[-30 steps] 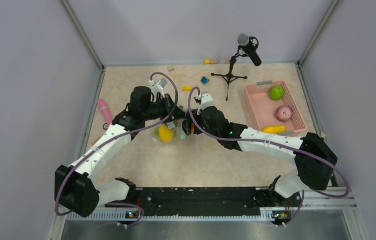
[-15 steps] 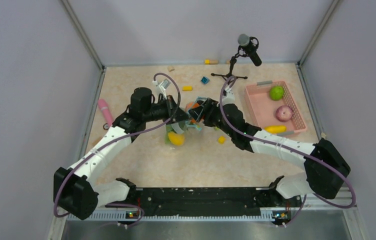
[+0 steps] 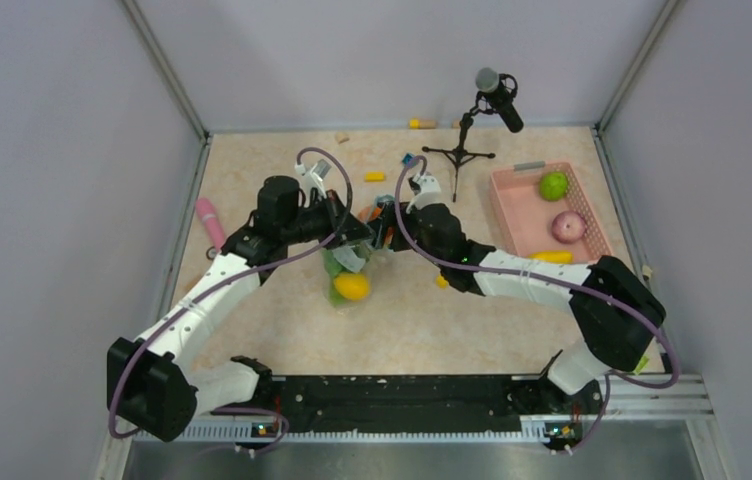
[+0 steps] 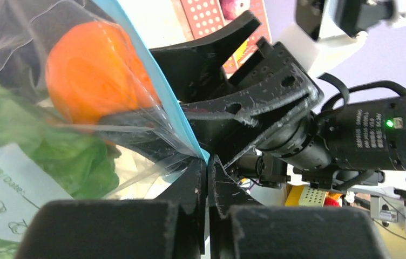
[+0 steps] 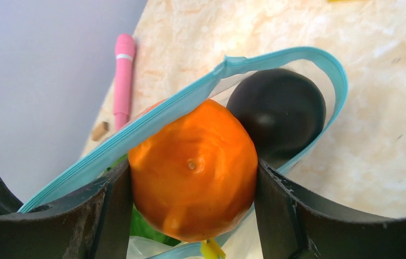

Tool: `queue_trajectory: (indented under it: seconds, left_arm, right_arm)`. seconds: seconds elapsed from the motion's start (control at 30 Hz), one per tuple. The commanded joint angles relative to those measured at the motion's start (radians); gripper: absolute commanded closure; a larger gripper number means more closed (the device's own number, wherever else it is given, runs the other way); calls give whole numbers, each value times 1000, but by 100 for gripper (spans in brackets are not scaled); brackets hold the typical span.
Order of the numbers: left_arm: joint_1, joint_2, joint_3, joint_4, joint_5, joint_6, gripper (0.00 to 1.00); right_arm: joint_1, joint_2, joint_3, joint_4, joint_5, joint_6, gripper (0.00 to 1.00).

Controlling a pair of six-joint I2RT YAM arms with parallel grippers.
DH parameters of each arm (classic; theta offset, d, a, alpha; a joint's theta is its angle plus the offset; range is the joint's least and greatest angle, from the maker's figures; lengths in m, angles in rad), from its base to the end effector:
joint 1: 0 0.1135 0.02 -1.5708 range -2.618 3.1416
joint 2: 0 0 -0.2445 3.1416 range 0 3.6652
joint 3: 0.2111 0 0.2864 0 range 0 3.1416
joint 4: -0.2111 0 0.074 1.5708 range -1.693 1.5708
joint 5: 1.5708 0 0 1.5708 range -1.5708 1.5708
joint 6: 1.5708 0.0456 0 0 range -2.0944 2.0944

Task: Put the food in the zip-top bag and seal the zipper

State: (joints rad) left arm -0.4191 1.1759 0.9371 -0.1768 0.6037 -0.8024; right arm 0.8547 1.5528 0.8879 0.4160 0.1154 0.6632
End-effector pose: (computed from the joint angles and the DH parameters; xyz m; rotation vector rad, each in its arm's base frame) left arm 0.2765 -0.1515 0.2862 0.0187 2.1837 -1.3458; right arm 0.2591 0.2897 0.2030 -0.0980 1.9256 0.9500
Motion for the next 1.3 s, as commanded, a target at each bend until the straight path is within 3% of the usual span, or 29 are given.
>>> queue_trajectory:
  seconds: [0.0, 0.37, 0.57, 1.27]
  left_arm:
    - [-37, -43, 40, 204, 33, -66, 100]
    - [-35, -73, 23, 181, -93, -65, 100]
    - [-34, -87, 14, 181, -87, -73, 100]
    - [-35, -47, -28, 294, 14, -164, 100]
  right_arm:
    - [88, 31, 52, -93, -60, -313, 45]
    - [88, -118, 67, -271, -102, -317, 14]
    - [87, -219, 72, -283, -16, -251, 2]
    - [61, -339, 139, -277, 126, -238, 1]
